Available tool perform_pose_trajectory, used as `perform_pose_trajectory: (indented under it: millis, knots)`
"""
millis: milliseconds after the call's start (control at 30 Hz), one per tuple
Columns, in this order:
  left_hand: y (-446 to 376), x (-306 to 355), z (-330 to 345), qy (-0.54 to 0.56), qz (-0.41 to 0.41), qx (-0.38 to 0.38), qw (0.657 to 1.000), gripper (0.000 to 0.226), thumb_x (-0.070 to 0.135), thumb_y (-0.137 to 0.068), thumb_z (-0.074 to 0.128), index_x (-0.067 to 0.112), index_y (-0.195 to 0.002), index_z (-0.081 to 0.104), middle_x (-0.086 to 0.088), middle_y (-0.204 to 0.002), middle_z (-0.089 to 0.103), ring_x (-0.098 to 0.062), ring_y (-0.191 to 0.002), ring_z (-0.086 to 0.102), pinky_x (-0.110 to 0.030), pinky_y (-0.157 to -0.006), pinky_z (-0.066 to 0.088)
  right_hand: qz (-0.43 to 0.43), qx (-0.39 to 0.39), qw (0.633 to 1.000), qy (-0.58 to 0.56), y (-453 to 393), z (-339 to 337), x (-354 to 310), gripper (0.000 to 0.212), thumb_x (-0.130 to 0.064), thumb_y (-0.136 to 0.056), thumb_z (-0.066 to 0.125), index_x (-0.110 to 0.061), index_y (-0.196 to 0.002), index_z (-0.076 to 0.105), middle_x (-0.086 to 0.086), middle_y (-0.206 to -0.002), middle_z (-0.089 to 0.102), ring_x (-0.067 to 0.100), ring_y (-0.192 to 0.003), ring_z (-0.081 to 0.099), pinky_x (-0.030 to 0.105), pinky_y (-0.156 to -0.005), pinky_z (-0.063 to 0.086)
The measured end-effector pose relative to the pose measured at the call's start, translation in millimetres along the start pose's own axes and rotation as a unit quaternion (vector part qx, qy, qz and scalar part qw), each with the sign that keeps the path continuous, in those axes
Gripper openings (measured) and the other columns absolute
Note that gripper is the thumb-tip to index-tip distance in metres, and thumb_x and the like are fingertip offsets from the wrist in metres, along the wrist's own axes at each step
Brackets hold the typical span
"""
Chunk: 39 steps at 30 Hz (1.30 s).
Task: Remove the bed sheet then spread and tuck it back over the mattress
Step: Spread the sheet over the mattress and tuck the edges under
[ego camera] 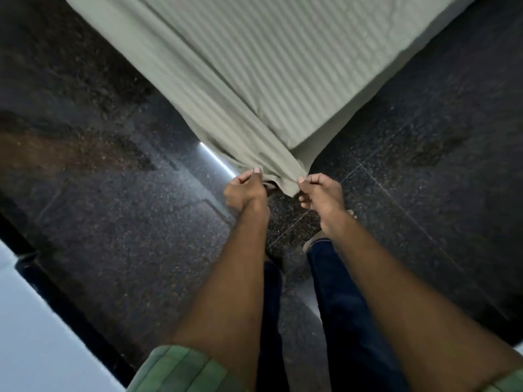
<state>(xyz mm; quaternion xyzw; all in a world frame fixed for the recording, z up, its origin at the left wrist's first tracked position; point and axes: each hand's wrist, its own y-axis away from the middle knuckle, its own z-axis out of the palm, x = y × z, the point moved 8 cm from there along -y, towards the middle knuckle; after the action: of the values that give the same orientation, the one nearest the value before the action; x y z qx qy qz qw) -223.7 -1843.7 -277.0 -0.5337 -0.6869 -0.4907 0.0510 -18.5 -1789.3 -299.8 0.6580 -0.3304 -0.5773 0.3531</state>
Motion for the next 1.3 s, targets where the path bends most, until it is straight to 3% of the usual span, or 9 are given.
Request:
perform_pose_trajectory:
  millis: [200,333,433,533,700,800,967,1100,1300]
  knots:
    - [49.7,16.4,38.8,-0.001,0.156,-0.212,0.965,0.012,0.013,-0.091,0.074,0.015,-0.103,0.072,-0.003,-0.09,0.074,-0.013,-0.082,0.069,-0.027,-0.076,0.06,-0.146,-0.116,0.982,0.002,17.2,19.7,-19.0,0.061,-0.01,-0.097,0.066,-0.035,-0.148,0.042,-0.016,-0.138,0.052,-0.007,-0.114,0.059,0.016,-0.088,0.054]
    - [46.2,-20.3,36.4,-0.094,0.095,-0.235,0.963,0.011,0.012,-0.088,0.071,0.021,-0.094,0.072,-0.003,-0.091,0.076,-0.023,-0.085,0.07,-0.036,-0.08,0.06,-0.249,-0.114,0.929,0.248,20.1,33.6,-18.7,0.037,-0.007,-0.093,0.058,-0.029,-0.121,0.07,-0.005,-0.111,0.073,0.015,-0.106,0.068,0.038,-0.092,0.058]
    - [45.4,-24.1,0.7,-0.257,0.162,-0.167,0.938,0.004,0.017,-0.089,0.063,0.018,-0.091,0.065,-0.002,-0.096,0.074,-0.024,-0.086,0.067,-0.031,-0.073,0.053,-0.268,0.024,0.81,0.52,23.9,11.7,-17.4,0.019,-0.012,-0.091,0.061,-0.021,-0.097,0.077,0.003,-0.104,0.071,0.027,-0.103,0.067,0.035,-0.081,0.053]
    - [51.1,-24.5,-10.2,-0.216,0.2,-0.197,0.935,0.02,0.024,-0.09,0.068,0.021,-0.109,0.065,0.003,-0.108,0.073,-0.012,-0.093,0.067,-0.023,-0.081,0.049,-0.2,-0.036,0.72,0.664,22.3,0.7,11.8,0.017,-0.021,-0.096,0.062,-0.018,-0.104,0.077,0.009,-0.114,0.071,0.032,-0.109,0.067,0.037,-0.086,0.055]
    - [44.5,-24.0,16.6,-0.164,0.246,-0.184,0.937,0.05,0.053,-0.081,0.061,0.026,-0.122,0.071,0.001,-0.123,0.067,-0.016,-0.111,0.065,-0.039,-0.103,0.053,-0.302,-0.09,0.852,0.417,25.1,6.9,6.2,0.05,-0.021,-0.085,0.072,-0.027,-0.131,0.054,0.002,-0.127,0.055,0.024,-0.117,0.06,0.039,-0.093,0.052]
    - [55.3,-36.5,41.7,-0.13,0.216,-0.242,0.937,0.028,0.053,-0.08,0.053,0.042,-0.092,0.076,0.004,-0.108,0.074,-0.019,-0.106,0.068,-0.048,-0.102,0.052,-0.373,-0.04,0.842,0.388,35.2,17.5,-20.4,0.063,-0.031,-0.089,0.067,-0.028,-0.144,0.038,0.0,-0.141,0.049,0.017,-0.126,0.051,0.035,-0.093,0.046]
    - [68.0,-24.6,19.3,-0.086,0.207,-0.203,0.953,0.025,0.035,-0.095,0.059,0.021,-0.097,0.08,0.009,-0.092,0.076,-0.01,-0.088,0.07,-0.028,-0.083,0.055,-0.235,-0.021,0.893,0.384,4.1,31.4,-28.9,0.021,-0.037,-0.096,0.054,-0.02,-0.088,0.063,0.013,-0.103,0.069,0.035,-0.104,0.062,0.035,-0.075,0.038]
    - [47.7,-8.2,-32.3,-0.083,0.204,0.004,0.976,0.023,0.02,-0.092,0.069,0.022,-0.114,0.071,0.007,-0.112,0.069,-0.006,-0.093,0.064,-0.021,-0.08,0.052,-0.216,0.067,0.861,0.455,-5.9,12.8,-35.5,0.006,-0.019,-0.087,0.064,-0.019,-0.094,0.066,0.013,-0.106,0.069,0.037,-0.104,0.064,0.036,-0.085,0.049]
    - [24.8,-44.3,13.2,-0.113,0.065,-0.115,0.985,0.074,0.035,-0.082,0.084,0.019,-0.143,0.045,-0.006,-0.127,0.069,-0.023,-0.111,0.067,-0.035,-0.099,0.055,-0.224,0.07,0.812,0.534,-24.4,5.1,-26.1,0.012,-0.019,-0.09,0.061,-0.019,-0.1,0.067,0.015,-0.11,0.069,0.04,-0.105,0.065,0.043,-0.088,0.053]
